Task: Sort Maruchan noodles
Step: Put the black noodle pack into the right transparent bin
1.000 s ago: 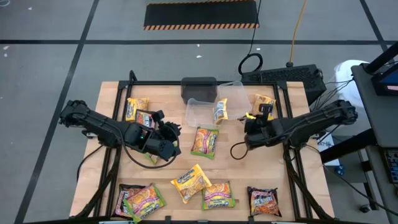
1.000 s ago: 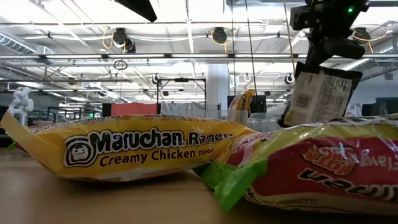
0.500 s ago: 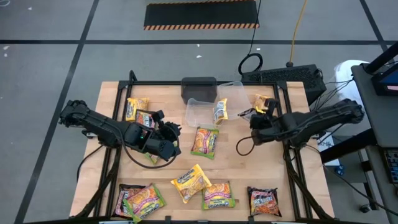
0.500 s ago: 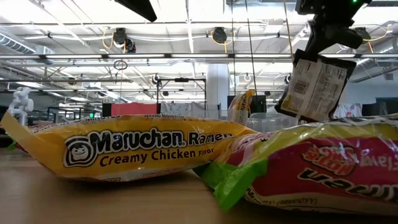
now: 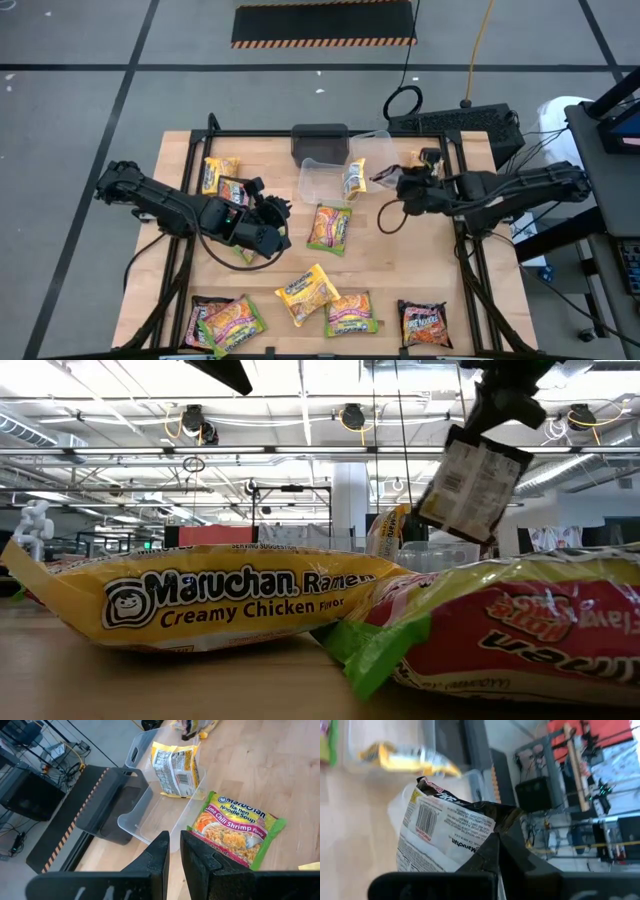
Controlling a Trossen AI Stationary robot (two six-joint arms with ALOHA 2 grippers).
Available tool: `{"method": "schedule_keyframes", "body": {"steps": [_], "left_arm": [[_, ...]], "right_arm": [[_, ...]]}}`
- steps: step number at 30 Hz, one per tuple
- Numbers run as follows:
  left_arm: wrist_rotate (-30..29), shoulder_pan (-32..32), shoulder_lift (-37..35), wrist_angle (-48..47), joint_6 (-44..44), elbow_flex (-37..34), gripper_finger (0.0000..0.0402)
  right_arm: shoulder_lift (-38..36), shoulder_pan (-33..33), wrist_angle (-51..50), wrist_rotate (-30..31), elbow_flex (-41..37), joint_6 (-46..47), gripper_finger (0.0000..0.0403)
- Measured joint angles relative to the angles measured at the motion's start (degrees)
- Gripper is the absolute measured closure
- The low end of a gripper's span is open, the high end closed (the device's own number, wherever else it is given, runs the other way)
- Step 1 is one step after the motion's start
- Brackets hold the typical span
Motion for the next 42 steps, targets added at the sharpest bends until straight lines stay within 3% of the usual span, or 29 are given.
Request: {"method": "schedule_keyframes", "body": {"steps": [6, 14, 42], "left_arm": [[0.00, 0.00, 0.00, 0.00, -0.04, 0.00, 0.0348], [0.00, -0.01, 0.00, 0.00, -0.02, 0.00, 0.0348], [0.00, 0.00, 0.00, -0.01, 0.01, 0.00, 0.0348]], "right_arm": [[-0.51, -3.02, 10.52, -0.18, 0.00, -11.05, 0.0403], [-0.75, -7.92, 17.44, -0.53, 0.00, -20.02, 0.0403], [-0.32, -20.39, 17.78, -20.13, -0.11, -26.04, 0.0403]]}}
